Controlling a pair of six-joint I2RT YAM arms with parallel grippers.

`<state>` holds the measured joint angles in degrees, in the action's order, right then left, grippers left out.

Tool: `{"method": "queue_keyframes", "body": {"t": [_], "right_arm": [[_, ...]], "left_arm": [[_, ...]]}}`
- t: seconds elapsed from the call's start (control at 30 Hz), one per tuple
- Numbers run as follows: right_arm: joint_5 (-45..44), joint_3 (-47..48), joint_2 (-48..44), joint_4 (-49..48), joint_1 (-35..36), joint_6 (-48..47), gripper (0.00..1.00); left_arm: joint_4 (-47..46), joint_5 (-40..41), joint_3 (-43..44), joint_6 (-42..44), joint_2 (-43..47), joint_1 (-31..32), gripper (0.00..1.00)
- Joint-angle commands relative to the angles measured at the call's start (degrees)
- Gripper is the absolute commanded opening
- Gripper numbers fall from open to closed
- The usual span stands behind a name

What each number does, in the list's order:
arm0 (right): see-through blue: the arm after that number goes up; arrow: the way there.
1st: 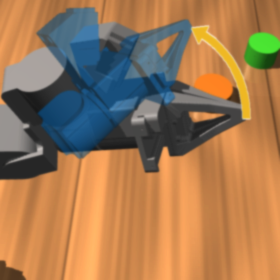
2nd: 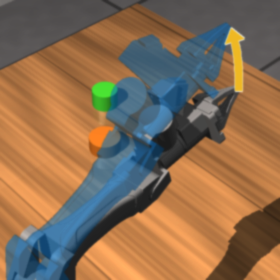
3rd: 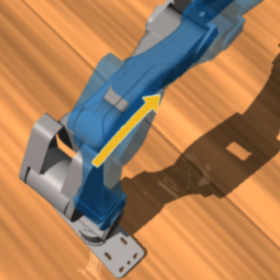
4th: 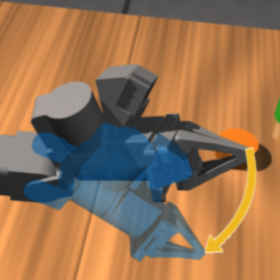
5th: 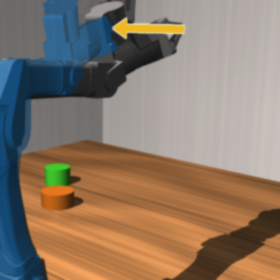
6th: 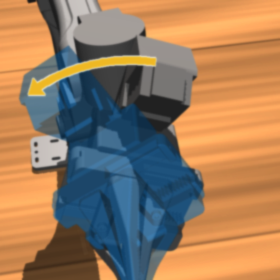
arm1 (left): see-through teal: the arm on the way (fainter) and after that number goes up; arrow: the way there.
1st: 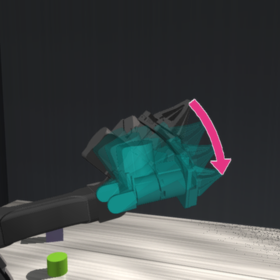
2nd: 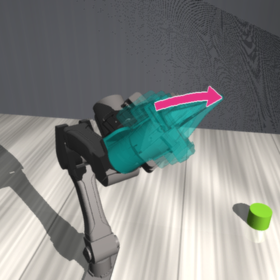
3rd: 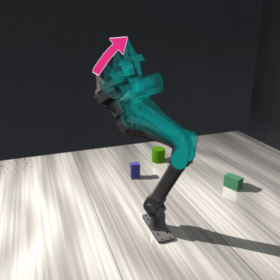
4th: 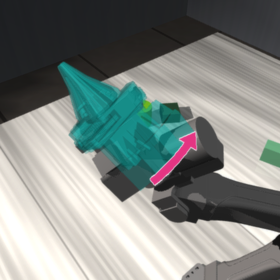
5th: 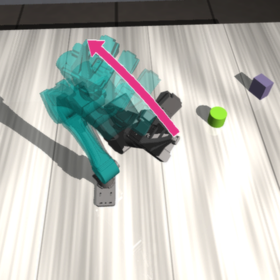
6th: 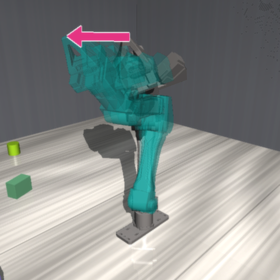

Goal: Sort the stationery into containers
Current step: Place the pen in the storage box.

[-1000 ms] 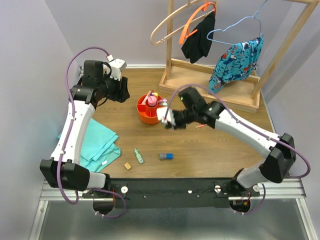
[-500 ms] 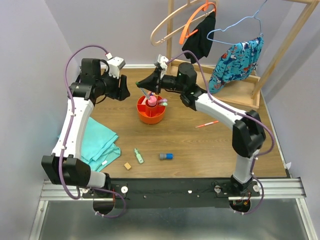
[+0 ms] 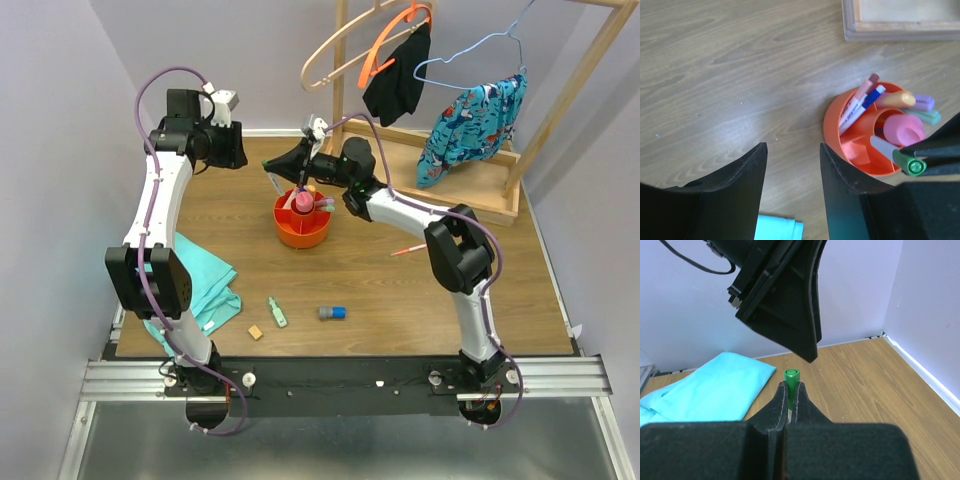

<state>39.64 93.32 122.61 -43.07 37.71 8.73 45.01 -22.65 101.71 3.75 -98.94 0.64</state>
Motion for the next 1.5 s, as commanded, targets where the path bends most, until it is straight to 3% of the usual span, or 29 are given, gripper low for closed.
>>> {"method": "queue_keyframes", "body": {"t": [0.0, 0.53, 0.6, 0.73, 0.8, 0.93, 1.13, 1.33, 1.43, 1.47], "right_arm": [[-1.67, 1.69, 4.21, -7.37, -0.97, 2.08, 0.01], [-2.20, 1.09, 10.99, -10.19, -1.15, 3.66, 0.01], [-3.16, 0.11, 10.02, -10.37, -1.06, 3.57, 0.06], [-4.48, -1.38, 8.44, -9.14, -1.15, 2.26, 0.26], [-4.92, -2.44, 7.39, -8.52, -1.06, 1.38, 0.28], [-5.71, -4.28, 5.63, -8.09, -1.06, 0.58, 0.41], [-6.33, -6.65, 0.81, -6.95, -1.15, -0.03, 0.45], [-13.16, -10.78, -11.67, 2.35, -1.06, -1.88, 0.47], [-24.22, -14.73, -20.81, 13.33, -1.41, -0.91, 0.48], [-27.39, -15.61, -23.35, 20.32, -2.29, 1.96, 0.50]], "left_arm": [[-0.89, 0.60, 3.14, -1.72, -3.10, -1.70, 0.55], [-1.24, -2.22, 2.53, -3.13, -4.16, -1.79, 0.55], [-1.33, -2.22, 2.09, -3.13, -3.81, -1.79, 0.55], [-1.33, -2.04, 1.65, -3.05, -3.11, -1.79, 0.55], [-1.24, -1.95, 1.56, -3.04, -2.84, -1.79, 0.55], [-1.33, -2.04, 1.47, -2.96, -2.40, -1.79, 0.55], [-1.51, -2.31, 1.56, -3.13, -1.61, -1.79, 0.55], [-1.77, -6.25, 2.26, -2.52, 1.54, -1.61, 0.56], [-1.34, -17.04, 3.93, 1.24, 4.70, -0.73, 0.59], [-1.07, -18.90, 5.15, 2.31, 5.41, 3.88, 0.60]]}}
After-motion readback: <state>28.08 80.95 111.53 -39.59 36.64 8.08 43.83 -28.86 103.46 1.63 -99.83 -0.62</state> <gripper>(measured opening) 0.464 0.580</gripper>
